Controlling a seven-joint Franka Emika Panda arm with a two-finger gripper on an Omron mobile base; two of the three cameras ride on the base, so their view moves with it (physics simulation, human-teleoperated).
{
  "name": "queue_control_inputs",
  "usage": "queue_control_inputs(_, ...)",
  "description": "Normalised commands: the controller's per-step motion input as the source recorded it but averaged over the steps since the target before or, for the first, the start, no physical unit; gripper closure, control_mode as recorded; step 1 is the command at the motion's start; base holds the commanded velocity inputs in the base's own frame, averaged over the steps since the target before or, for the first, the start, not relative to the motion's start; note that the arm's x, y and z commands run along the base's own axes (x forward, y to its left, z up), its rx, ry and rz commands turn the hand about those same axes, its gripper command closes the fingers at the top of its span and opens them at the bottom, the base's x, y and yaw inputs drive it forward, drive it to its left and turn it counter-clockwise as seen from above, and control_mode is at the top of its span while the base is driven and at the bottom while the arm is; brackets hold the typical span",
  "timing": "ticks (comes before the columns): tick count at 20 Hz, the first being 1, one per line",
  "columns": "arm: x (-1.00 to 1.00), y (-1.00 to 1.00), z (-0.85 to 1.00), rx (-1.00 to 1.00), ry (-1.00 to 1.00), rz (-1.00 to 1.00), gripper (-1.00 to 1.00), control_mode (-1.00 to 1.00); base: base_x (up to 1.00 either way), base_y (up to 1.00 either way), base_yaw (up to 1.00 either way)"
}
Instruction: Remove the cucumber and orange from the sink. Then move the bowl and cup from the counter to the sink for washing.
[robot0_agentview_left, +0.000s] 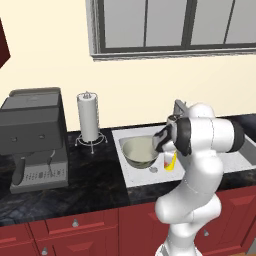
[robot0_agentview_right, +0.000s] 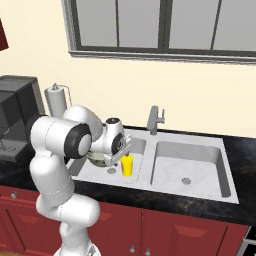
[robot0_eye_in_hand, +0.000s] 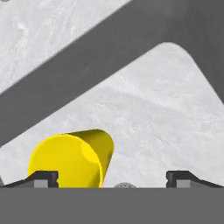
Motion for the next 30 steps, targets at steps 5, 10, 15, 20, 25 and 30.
queue_control_inputs(5,-0.28,0.07,0.51,0.0,0.0,0.0,-1.0,-1.0,0.0,0.0,0.0)
queue_control_inputs(10,-0.31,0.04,0.51,0.0,0.0,0.11,-1.0,-1.0,0.0,0.0,0.0)
queue_control_inputs(15,-0.32,0.0,0.42,0.0,0.0,0.31,-1.0,-1.0,0.0,0.0,0.0)
queue_control_inputs(20,-0.34,0.0,0.37,0.0,0.0,0.37,-1.0,-1.0,0.0,0.0,0.0)
queue_control_inputs(25,-0.37,0.03,0.36,0.0,0.0,0.43,-1.0,-1.0,0.0,0.0,0.0)
queue_control_inputs(30,-0.35,0.05,0.34,-0.06,0.0,0.5,-1.0,-1.0,0.0,0.0,0.0)
